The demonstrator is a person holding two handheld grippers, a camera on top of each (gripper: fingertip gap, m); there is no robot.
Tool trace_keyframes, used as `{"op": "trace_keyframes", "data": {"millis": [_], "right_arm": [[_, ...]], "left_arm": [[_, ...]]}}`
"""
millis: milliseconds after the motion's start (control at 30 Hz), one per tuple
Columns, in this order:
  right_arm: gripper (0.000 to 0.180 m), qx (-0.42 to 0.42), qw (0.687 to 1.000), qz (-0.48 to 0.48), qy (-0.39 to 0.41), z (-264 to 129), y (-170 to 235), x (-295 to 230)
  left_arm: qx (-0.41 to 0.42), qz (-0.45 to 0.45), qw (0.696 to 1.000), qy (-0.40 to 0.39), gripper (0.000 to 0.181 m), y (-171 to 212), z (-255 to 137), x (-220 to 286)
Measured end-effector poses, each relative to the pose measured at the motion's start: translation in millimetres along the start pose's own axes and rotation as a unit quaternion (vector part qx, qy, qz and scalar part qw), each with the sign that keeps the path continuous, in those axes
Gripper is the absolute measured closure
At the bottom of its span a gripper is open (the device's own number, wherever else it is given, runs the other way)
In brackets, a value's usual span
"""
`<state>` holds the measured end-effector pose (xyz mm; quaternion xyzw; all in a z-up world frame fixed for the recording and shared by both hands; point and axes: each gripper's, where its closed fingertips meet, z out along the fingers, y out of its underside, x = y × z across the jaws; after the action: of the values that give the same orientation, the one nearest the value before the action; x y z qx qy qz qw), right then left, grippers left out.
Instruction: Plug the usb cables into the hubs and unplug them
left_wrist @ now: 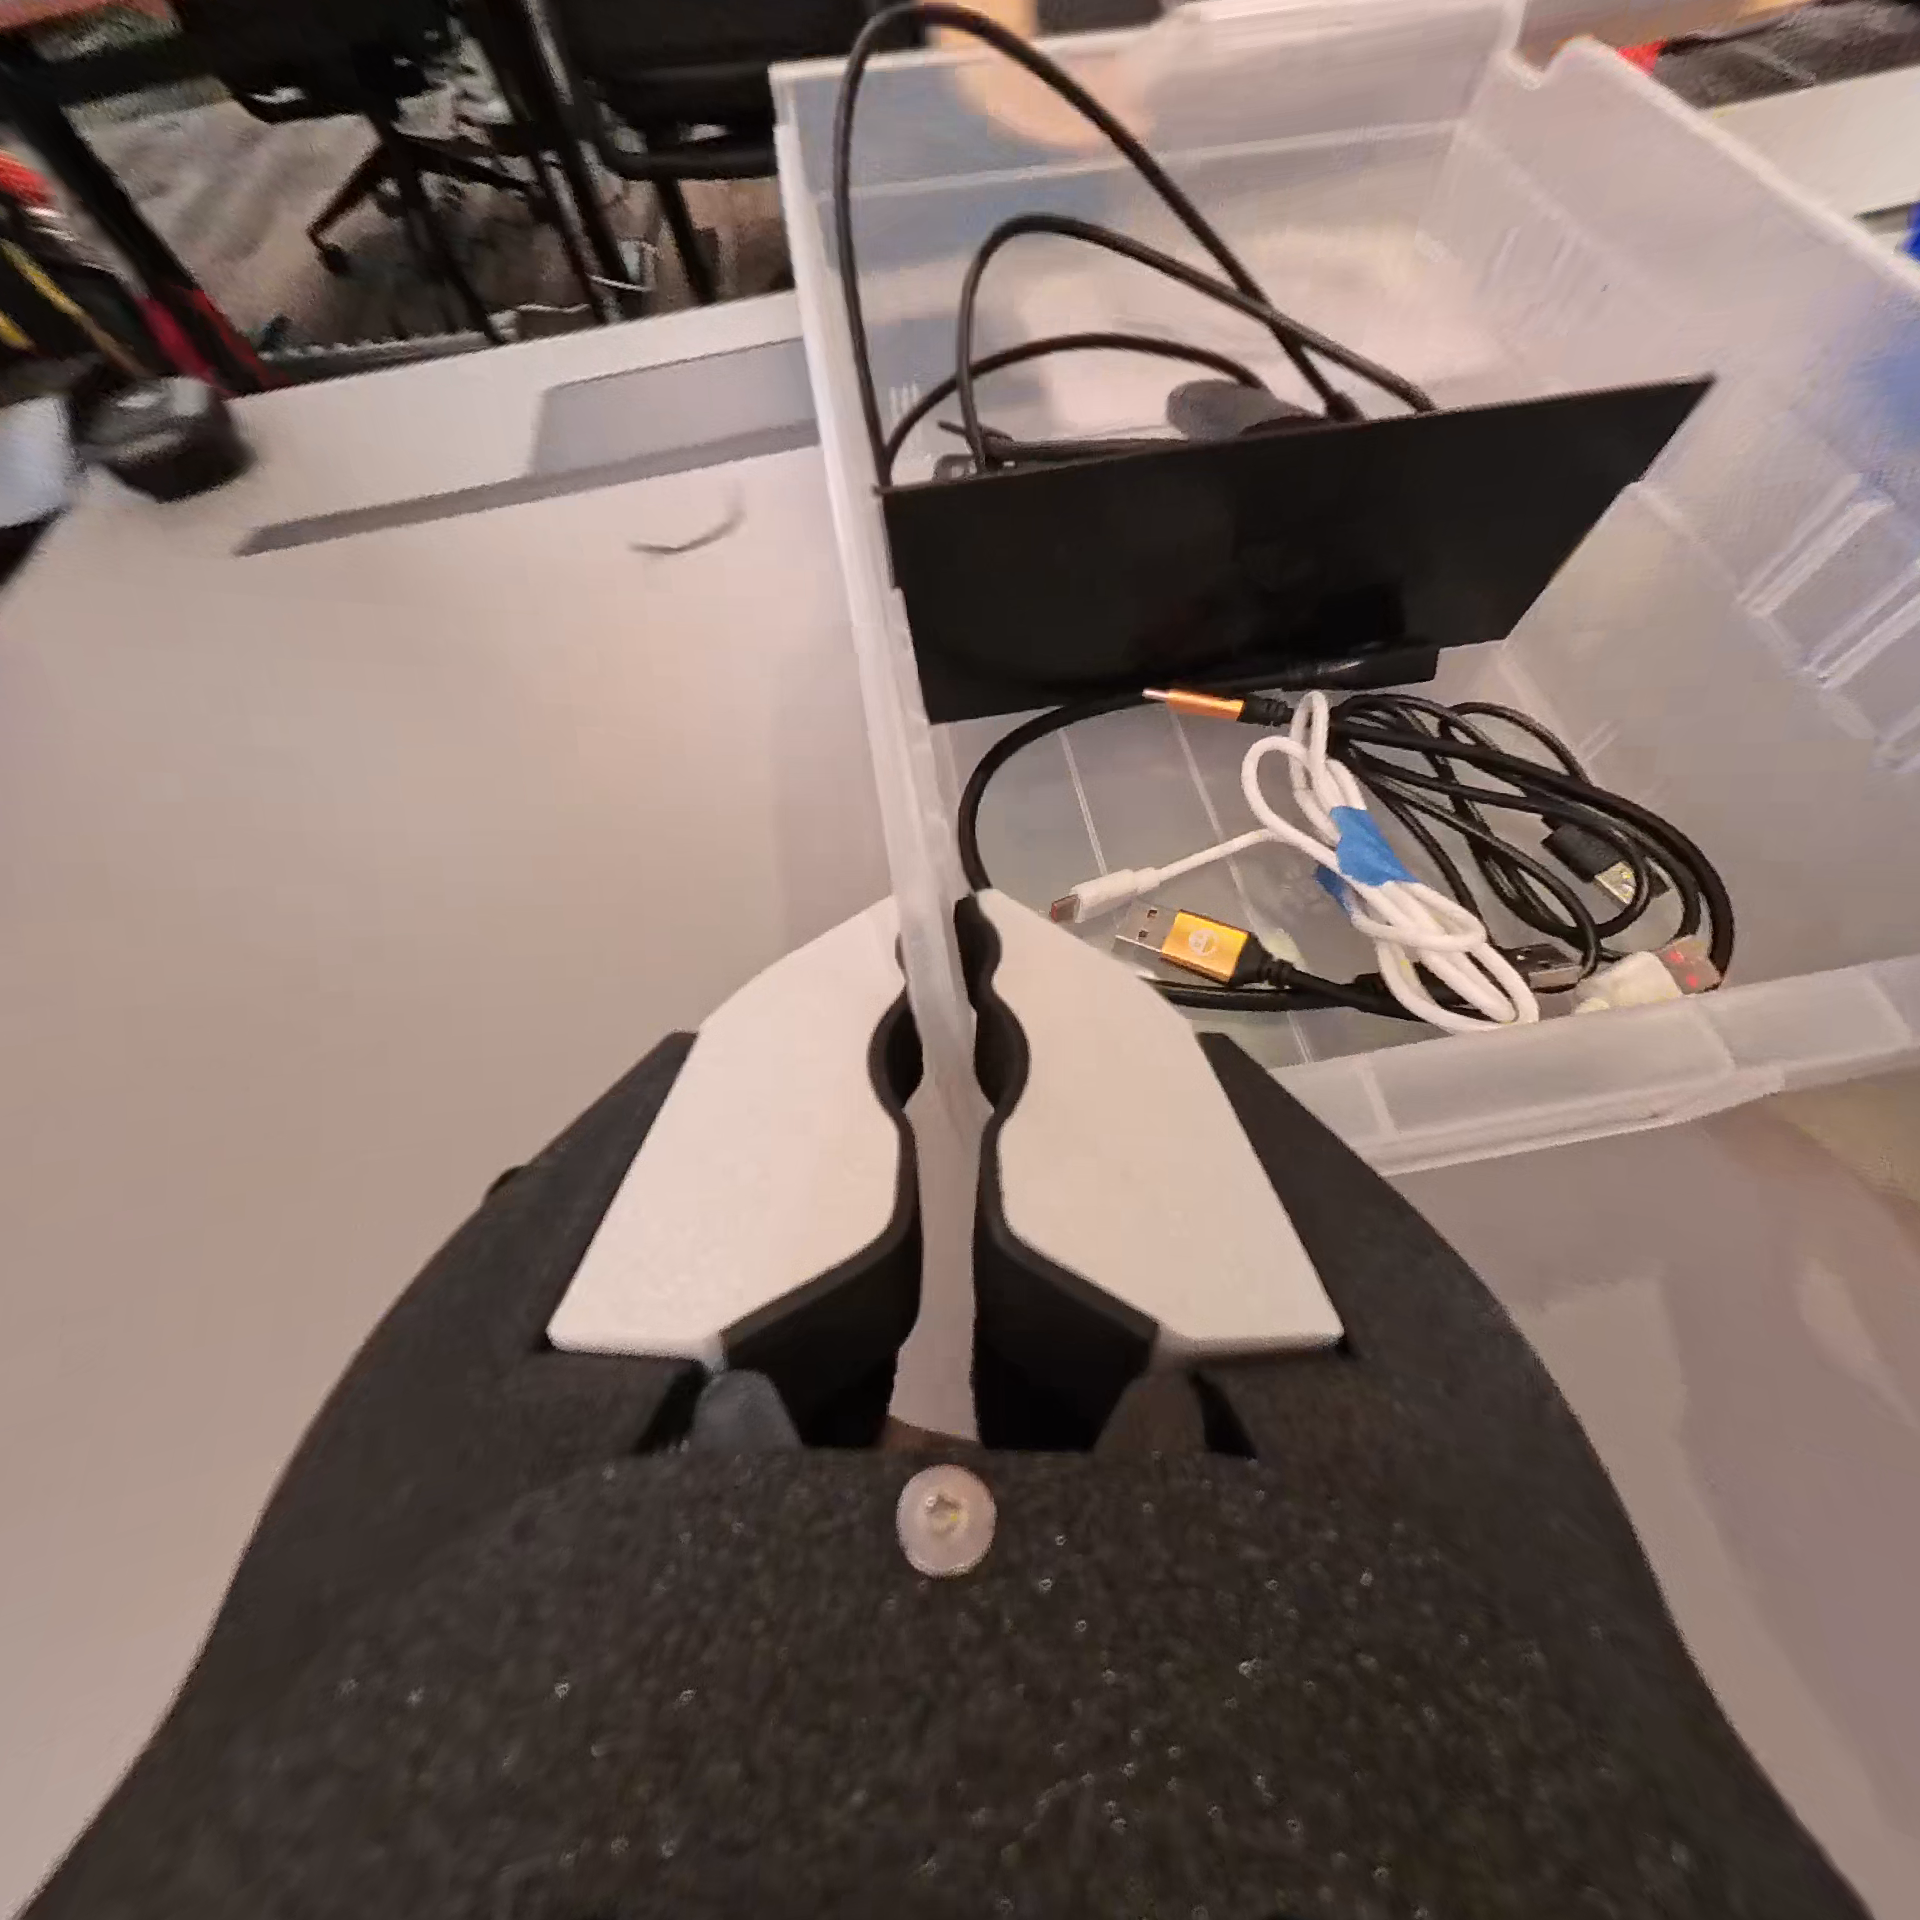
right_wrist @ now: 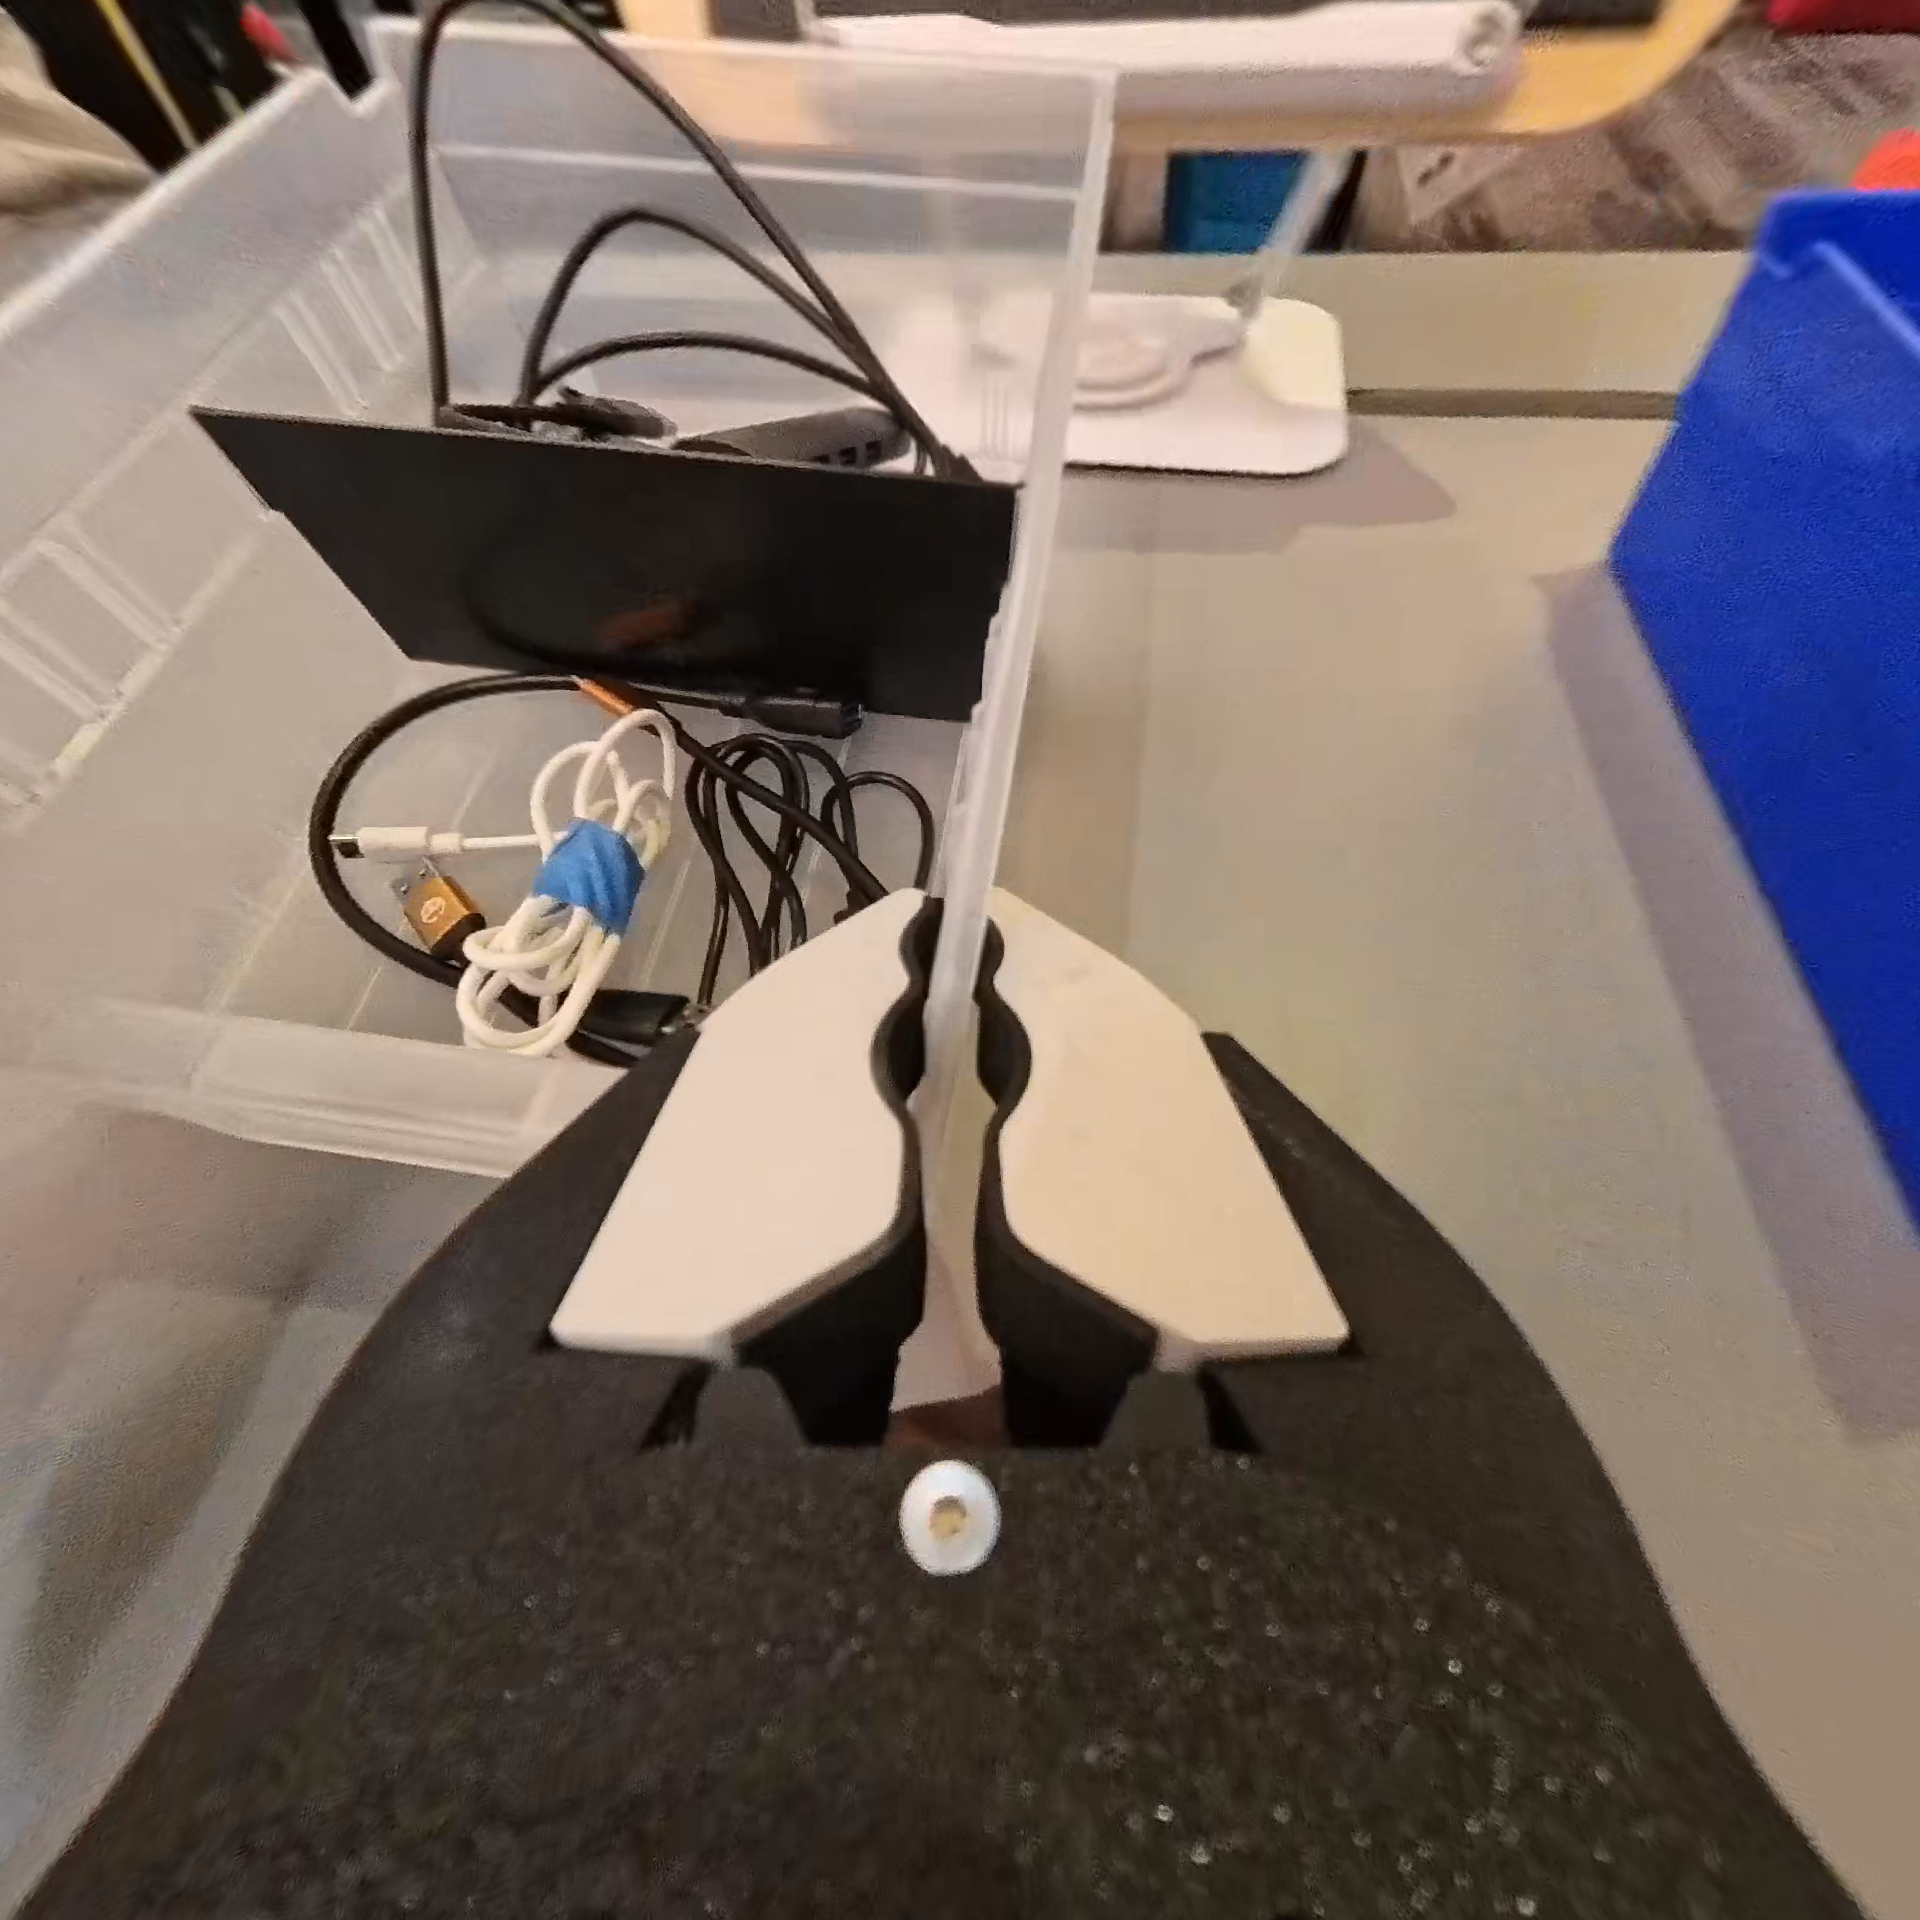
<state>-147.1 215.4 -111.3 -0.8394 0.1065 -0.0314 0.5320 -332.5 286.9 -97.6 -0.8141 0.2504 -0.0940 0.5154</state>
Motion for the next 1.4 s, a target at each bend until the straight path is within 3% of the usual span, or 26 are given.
{"op": "trace_keyframes", "data": {"millis": [200, 367, 567, 800, 933, 1000, 1100, 1167, 1300, 1400], "right_arm": [[0.175, 0.004, 0.999, -0.032, -0.019, 20.4, -6.5, -105.4], [0.175, -0.020, 0.999, -0.040, -0.031, 41.5, 5.9, -157.7], [0.171, -0.008, 0.998, -0.042, -0.048, 45.4, 12.4, -171.1], [0.147, -0.028, 0.970, -0.138, -0.197, -4.9, 25.3, -164.7], [0.142, -0.047, 0.953, -0.163, -0.253, -42.9, 35.0, -116.3], [0.135, -0.025, 0.950, -0.163, -0.266, -58.9, 32.9, -74.9], [0.137, 0.040, 0.970, -0.125, -0.203, -75.9, 24.8, 23.1], [0.137, 0.057, 0.982, -0.089, -0.158, -84.5, 27.5, 95.4], [0.131, 0.057, 0.997, -0.061, -0.003, -90.4, 26.0, 235.7], [0.130, 0.072, 0.997, -0.027, -0.003, -101.8, 23.0, 280.5]], "left_arm": [[-0.006, -0.013, 0.999, -0.036, 0.178, 20.2, -9.8, -104.8], [-0.030, -0.030, 0.998, -0.046, 0.178, 45.0, -7.4, -155.0], [-0.029, -0.054, 0.998, -0.017, 0.177, 55.5, 1.7, -165.2], [-0.007, -0.130, 0.991, 0.002, 0.169, 54.8, 1.1, -167.0], [0.009, -0.127, 0.992, -0.011, 0.167, 48.4, -9.6, -167.2], [0.020, -0.135, 0.990, -0.024, 0.157, 42.0, -20.6, -166.0], [0.058, -0.173, 0.977, -0.112, 0.142, 28.8, -46.0, -171.4], [0.078, -0.176, 0.972, -0.134, 0.142, 18.5, -56.9, -153.5], [0.045, -0.121, 0.990, -0.061, 0.141, 29.8, -54.5, -72.6], [0.023, -0.127, 0.991, 0.032, 0.141, 46.8, -56.9, -13.2]]}}
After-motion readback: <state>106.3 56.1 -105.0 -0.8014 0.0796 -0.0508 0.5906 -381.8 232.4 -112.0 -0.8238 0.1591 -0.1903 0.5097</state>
